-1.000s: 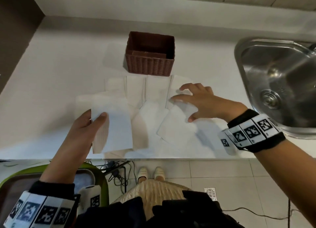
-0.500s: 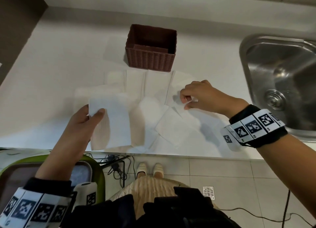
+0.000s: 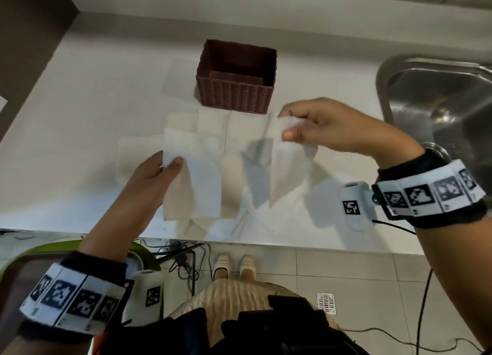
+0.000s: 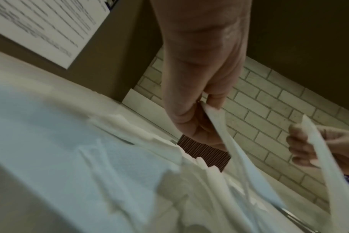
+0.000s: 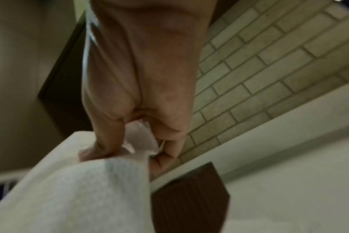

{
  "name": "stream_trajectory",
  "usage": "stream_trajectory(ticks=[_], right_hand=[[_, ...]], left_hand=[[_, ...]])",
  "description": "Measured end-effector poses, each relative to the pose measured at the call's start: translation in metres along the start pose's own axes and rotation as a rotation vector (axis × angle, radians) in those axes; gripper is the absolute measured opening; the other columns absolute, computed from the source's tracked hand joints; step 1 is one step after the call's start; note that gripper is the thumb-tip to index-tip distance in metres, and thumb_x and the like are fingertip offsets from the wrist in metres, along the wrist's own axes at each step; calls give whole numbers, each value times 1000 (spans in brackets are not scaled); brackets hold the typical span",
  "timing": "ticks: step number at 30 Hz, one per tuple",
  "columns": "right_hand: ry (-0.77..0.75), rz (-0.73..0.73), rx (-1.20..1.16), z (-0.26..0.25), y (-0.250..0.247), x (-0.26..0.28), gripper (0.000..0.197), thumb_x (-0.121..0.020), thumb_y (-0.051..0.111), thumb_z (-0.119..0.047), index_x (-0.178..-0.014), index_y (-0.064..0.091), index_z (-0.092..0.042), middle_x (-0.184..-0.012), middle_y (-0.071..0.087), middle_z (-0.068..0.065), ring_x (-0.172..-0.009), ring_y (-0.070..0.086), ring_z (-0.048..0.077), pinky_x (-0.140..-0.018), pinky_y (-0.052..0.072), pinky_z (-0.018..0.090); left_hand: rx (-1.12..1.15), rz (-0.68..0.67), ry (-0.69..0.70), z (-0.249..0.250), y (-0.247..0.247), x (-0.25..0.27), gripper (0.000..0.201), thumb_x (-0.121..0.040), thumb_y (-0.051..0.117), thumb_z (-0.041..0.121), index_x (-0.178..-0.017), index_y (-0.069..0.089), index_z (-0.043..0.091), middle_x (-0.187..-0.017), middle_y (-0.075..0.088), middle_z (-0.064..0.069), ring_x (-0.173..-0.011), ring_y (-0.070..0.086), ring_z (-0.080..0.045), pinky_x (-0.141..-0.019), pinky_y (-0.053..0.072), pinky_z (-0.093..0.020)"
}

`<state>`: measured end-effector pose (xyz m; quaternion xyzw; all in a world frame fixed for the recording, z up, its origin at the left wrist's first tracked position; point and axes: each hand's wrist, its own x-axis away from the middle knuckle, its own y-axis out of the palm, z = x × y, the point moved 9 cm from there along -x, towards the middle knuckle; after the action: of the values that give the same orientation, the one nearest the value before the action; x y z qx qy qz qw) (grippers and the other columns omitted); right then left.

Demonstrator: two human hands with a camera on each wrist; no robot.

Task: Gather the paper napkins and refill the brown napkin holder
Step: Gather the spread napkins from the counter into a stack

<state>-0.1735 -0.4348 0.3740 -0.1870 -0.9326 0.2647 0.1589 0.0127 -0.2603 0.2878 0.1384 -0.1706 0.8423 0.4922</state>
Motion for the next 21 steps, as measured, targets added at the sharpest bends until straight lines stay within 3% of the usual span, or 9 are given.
stream_trajectory(ticks=[3,5,7,10,12,14,16,17,21], right_hand=[[-43,63,-237,-23,0,-7,29,-91,60,-15,-105,58,10,-98,65,20,-86,63,19,-77,53,30],[12,106,-225,-19,11,-19,31,-91,62,-17,-109,60,8,-111,66,26,-95,67,26,-87,55,41],[70,156,-159,-11,22,-29,26,-89,64,-20,-104,65,1,-110,69,18,-97,68,22,-91,53,43],[122,239,-107,-1,31,-37,17,-88,67,-21,-95,68,-6,-97,70,5,-92,66,18,-90,52,39],[164,289,-135,4,34,-37,17,-86,68,-21,-93,68,-6,-92,68,1,-87,64,16,-86,53,37],[180,301,-143,7,42,-37,16,-85,69,-22,-92,68,-7,-90,68,1,-87,65,18,-84,53,38],[177,288,-106,7,50,-37,17,-85,69,-23,-91,68,-7,-93,70,4,-89,66,22,-84,52,39],[188,291,-106,10,53,-35,19,-86,68,-25,-93,67,-7,-95,70,5,-90,66,23,-84,52,39],[420,369,-20,55,42,-7,52,-81,66,-50,-113,58,-11,-103,64,6,-93,63,21,-83,51,37]], left_hand=[[51,-81,-42,8,25,-11,25,-103,47,27,-97,70,28,-83,78,12,-85,72,-9,-78,55,-32],[32,-154,-49,14,42,-15,27,-103,44,31,-98,71,28,-86,79,13,-85,72,-6,-76,54,-28],[13,-205,-60,18,54,-16,30,-103,42,35,-103,71,28,-97,79,11,-94,72,-8,-85,54,-29],[12,-239,-86,20,59,-19,39,-103,39,43,-120,68,22,-115,75,3,-111,68,-18,-104,47,-43],[23,-247,-103,18,60,-20,50,-98,38,55,-123,66,22,-120,73,1,-117,65,-24,-108,43,-48],[-6,-270,-85,17,64,-20,56,-92,39,64,-123,66,25,-119,73,5,-118,64,-20,-106,46,-42],[-65,-291,-18,22,74,-13,39,-97,46,52,-111,69,25,-104,77,9,-102,70,-9,-88,55,-25],[-120,-280,22,24,76,-12,26,-99,50,41,-105,69,25,-97,78,8,-93,72,-9,-78,56,-23],[-166,-126,60,16,47,-17,16,-100,54,24,-109,66,19,-99,73,0,-91,68,-23,-77,55,-35]])
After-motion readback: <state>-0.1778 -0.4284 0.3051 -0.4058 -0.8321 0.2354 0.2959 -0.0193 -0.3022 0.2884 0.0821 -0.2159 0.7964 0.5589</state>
